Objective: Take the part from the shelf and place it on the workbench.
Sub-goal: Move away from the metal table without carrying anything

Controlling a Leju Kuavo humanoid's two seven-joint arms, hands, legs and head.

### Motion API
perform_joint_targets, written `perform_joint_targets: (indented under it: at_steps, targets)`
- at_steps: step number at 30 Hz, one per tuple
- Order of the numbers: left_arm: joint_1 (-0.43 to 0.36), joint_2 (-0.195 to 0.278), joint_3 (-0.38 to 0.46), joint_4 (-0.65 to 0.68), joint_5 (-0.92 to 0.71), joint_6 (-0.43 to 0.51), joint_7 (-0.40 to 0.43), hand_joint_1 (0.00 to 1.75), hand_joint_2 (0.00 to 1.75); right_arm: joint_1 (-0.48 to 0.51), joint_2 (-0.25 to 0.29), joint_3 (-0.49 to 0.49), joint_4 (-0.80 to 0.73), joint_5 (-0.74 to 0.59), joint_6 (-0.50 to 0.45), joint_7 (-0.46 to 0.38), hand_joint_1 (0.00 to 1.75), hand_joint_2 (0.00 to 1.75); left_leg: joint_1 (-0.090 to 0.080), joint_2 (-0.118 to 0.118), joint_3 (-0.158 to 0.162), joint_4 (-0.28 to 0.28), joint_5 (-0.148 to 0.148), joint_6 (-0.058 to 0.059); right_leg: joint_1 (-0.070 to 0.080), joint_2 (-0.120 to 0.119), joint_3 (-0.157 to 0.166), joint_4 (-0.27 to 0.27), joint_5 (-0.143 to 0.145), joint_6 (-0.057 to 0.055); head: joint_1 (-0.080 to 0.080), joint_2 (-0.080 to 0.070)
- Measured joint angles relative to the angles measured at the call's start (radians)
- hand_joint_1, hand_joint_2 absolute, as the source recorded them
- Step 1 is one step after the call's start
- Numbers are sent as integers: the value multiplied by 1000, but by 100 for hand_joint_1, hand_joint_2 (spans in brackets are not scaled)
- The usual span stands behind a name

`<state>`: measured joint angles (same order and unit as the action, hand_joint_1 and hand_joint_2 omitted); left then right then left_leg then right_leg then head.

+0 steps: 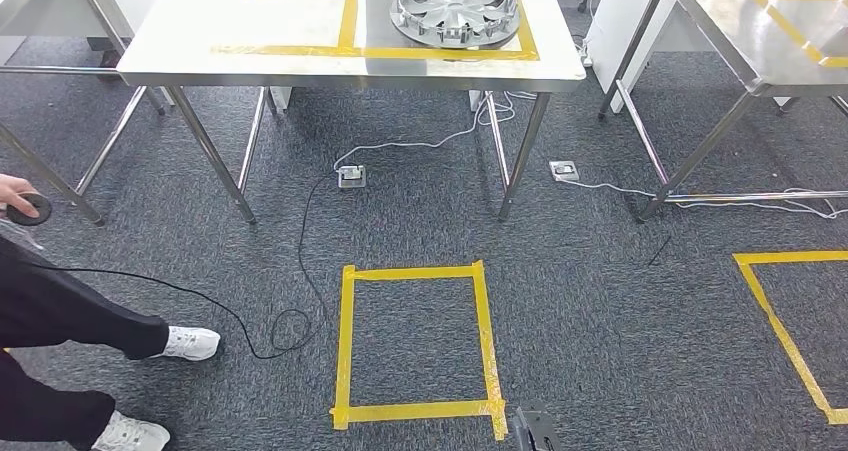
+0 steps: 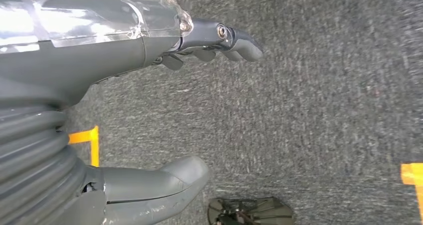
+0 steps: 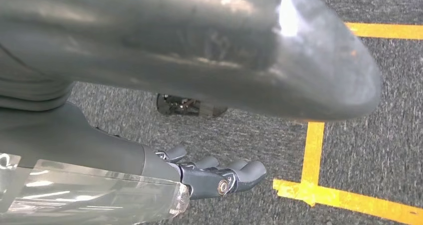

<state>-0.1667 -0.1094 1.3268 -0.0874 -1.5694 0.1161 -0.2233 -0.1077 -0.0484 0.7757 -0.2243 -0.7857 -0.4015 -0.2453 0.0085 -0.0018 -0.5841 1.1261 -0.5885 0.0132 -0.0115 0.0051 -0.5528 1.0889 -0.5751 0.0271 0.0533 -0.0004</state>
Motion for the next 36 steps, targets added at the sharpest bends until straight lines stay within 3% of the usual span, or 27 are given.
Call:
perform_joint_targets:
  at_steps: [10,15,19,23,29,36]
  targets:
    - [-1,14,5,0,5,26,-17,0,175,-2,1,17,0,10,13,27,0,0,0,0,1,0,0,0,0,0,0,0,0,0,0,0]
    - [-4,37,23,0,7,34,53,0,175,1,5,38,0,20,29,94,0,0,0,0,1,-1,0,0,0,0,1,-1,0,0,0,0]
    - [-7,49,42,0,4,32,98,0,175,2,6,44,0,12,32,100,0,0,0,0,1,-2,0,0,0,0,1,-1,0,0,-1,0]
    - [-7,45,58,0,4,27,138,0,175,1,2,56,0,9,25,82,0,0,0,0,2,-2,0,0,0,0,1,-2,0,0,0,0]
    - [-7,25,72,1,4,10,88,0,175,0,-7,67,0,12,13,78,0,0,0,-1,2,-2,0,0,0,0,2,-3,0,0,1,0]
    - [-7,12,86,2,2,-4,101,0,175,0,-13,74,0,22,3,82,0,0,0,-1,2,-3,0,0,0,0,2,-4,1,1,1,0]
